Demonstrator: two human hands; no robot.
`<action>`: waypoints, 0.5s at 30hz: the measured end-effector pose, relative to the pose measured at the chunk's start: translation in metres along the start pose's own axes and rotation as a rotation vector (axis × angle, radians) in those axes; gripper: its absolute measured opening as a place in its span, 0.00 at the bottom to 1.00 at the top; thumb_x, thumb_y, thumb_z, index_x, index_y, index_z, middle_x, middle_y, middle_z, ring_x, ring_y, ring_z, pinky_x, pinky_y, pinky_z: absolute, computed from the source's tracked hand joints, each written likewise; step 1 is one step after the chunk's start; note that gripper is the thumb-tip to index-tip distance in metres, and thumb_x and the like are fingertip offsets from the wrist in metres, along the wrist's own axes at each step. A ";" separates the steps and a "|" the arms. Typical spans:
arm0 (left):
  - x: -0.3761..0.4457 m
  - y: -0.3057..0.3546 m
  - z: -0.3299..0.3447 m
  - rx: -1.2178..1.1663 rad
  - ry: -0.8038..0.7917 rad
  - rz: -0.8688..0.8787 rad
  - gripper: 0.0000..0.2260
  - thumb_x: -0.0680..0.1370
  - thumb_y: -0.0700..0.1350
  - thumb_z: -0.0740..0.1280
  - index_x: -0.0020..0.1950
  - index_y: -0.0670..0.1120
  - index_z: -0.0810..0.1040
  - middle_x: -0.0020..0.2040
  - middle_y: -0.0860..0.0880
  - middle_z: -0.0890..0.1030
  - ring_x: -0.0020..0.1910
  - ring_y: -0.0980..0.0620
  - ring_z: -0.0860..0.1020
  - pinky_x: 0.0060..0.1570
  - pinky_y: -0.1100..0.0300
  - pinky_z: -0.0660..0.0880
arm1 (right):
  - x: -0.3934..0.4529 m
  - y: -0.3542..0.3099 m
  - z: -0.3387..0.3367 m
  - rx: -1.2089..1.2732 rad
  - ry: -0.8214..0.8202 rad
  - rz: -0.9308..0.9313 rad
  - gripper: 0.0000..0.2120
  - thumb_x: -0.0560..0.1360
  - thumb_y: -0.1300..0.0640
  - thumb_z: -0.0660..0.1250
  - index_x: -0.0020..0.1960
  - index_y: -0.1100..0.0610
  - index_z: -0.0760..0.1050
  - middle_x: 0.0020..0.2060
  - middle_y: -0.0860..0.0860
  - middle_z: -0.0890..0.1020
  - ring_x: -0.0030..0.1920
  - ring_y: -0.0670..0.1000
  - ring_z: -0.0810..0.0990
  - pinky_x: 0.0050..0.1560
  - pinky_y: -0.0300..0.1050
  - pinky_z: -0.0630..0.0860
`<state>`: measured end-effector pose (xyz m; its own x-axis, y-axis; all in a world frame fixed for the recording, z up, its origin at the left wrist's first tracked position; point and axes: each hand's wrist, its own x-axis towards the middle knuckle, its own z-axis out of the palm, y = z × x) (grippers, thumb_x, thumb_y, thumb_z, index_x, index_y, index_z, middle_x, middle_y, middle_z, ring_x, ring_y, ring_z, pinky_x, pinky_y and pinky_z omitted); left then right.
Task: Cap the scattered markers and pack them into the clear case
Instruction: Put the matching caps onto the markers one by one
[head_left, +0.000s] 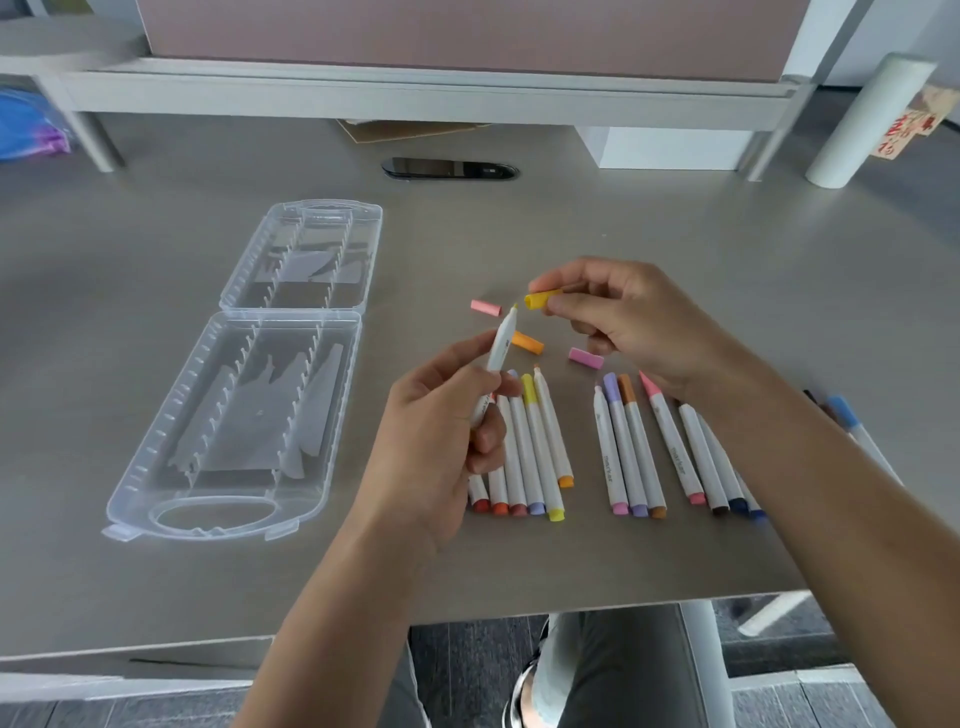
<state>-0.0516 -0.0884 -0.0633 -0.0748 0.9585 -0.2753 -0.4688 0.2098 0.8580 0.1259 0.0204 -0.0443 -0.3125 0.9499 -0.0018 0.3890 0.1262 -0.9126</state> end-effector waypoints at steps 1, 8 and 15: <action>0.000 -0.002 0.001 0.011 -0.009 -0.005 0.16 0.79 0.31 0.61 0.61 0.44 0.82 0.41 0.43 0.80 0.25 0.52 0.63 0.25 0.62 0.56 | -0.003 0.000 -0.002 0.018 -0.025 0.002 0.09 0.81 0.60 0.70 0.55 0.49 0.86 0.52 0.68 0.80 0.39 0.53 0.69 0.38 0.43 0.69; -0.005 -0.010 0.005 0.056 -0.065 -0.031 0.16 0.79 0.32 0.61 0.62 0.43 0.82 0.42 0.43 0.80 0.25 0.53 0.62 0.23 0.63 0.58 | -0.020 -0.001 -0.011 0.038 -0.154 0.004 0.11 0.83 0.61 0.66 0.55 0.49 0.86 0.42 0.57 0.80 0.36 0.47 0.71 0.42 0.37 0.76; -0.006 -0.013 0.013 0.100 -0.091 0.006 0.09 0.81 0.32 0.62 0.56 0.36 0.81 0.40 0.44 0.80 0.29 0.53 0.59 0.25 0.62 0.58 | -0.028 -0.006 -0.005 0.173 -0.023 0.019 0.10 0.82 0.63 0.67 0.60 0.56 0.84 0.41 0.57 0.83 0.31 0.46 0.69 0.44 0.43 0.77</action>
<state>-0.0337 -0.0940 -0.0668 0.0050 0.9724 -0.2334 -0.3777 0.2180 0.8999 0.1368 -0.0059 -0.0366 -0.3275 0.9445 -0.0270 0.2407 0.0557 -0.9690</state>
